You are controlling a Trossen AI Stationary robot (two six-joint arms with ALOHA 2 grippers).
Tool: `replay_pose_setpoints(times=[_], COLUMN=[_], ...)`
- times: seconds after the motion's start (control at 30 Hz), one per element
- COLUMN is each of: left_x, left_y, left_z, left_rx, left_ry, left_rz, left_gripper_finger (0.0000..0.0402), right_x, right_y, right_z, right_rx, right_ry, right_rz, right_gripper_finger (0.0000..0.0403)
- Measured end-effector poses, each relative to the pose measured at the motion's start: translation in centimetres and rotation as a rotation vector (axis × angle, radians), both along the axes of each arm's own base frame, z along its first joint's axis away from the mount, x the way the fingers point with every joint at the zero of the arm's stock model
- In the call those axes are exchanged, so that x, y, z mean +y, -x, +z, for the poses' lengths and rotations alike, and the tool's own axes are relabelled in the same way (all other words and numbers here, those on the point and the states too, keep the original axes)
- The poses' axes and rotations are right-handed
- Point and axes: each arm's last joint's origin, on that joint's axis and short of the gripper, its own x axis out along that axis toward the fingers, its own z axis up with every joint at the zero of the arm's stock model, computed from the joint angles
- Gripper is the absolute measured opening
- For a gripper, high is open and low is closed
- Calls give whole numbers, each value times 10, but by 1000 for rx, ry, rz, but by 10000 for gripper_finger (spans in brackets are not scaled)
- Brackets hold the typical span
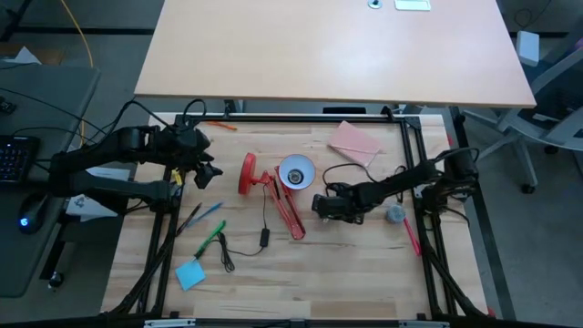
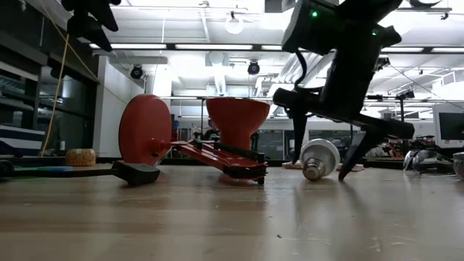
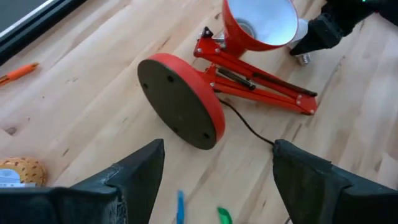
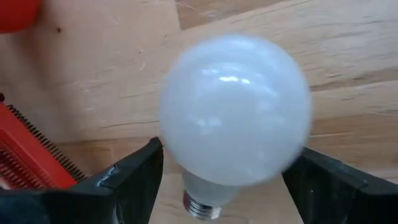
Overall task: Screw lightbulb
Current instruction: Insert the white lightbulb into the red lamp
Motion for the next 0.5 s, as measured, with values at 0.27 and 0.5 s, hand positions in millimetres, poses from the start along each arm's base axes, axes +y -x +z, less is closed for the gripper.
replay_pose_setpoints(times=[0.27,0.5], left_x=[0,1], left_y=[0,-7], left_z=[0,6], left_rx=[-8,-108], left_ry=[-2,5], left_rz=[36,64], left_gripper_finger=[274,273], right_x=[-1,0], right_y=[-1,2], right_z=[-4,-1], right_rx=[36,55], right_ry=[22,76], right_rz=[-14,69], right_gripper_finger=[214,151])
